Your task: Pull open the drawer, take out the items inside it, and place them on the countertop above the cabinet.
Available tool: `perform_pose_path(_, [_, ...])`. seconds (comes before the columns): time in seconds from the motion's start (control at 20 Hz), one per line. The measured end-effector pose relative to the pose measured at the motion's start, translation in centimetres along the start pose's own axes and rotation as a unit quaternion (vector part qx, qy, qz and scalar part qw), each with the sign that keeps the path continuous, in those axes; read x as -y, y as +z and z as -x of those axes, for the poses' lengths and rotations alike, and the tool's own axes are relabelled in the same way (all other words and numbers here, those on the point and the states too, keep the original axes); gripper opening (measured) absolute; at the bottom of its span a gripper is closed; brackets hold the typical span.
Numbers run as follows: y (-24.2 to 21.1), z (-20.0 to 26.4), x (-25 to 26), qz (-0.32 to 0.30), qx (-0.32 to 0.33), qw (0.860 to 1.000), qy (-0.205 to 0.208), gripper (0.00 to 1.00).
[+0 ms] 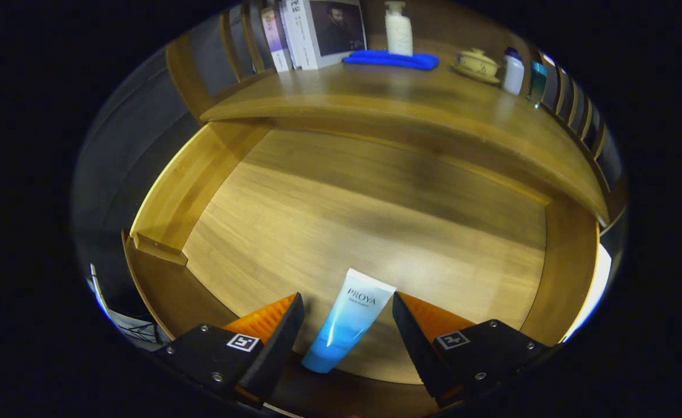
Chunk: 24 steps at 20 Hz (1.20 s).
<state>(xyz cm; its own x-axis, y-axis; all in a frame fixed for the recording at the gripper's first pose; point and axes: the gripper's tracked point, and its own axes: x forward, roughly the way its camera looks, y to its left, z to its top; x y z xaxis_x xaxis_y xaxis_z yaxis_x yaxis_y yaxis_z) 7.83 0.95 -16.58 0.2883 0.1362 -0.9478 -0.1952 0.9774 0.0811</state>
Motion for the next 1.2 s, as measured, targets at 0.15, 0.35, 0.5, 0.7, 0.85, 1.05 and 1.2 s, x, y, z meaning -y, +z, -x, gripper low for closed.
perform_pose_path(0.15, [-0.9, -1.2, 0.2, -0.028, -0.042, 0.999, 0.014, 0.92])
perform_pose_path(0.35, [-0.6, -1.5, 0.7, -0.044, -0.047, 0.998, 0.008, 0.82])
perform_pose_path(0.5, [-0.9, -1.8, 1.0, -0.019, -0.048, 0.999, -0.017, 0.74])
perform_pose_path(0.7, [-0.8, -1.7, 0.9, 0.010, -0.042, 0.999, -0.017, 0.65])
perform_pose_path(0.85, [-0.5, -1.5, 0.7, 0.039, -0.017, 0.999, -0.003, 0.53])
perform_pose_path(1.05, [0.8, -0.9, 0.6, 0.053, 0.028, 0.998, -0.002, 0.47])
perform_pose_path(1.2, [1.8, 0.2, 0.4, 0.068, 0.076, 0.995, -0.005, 0.47])
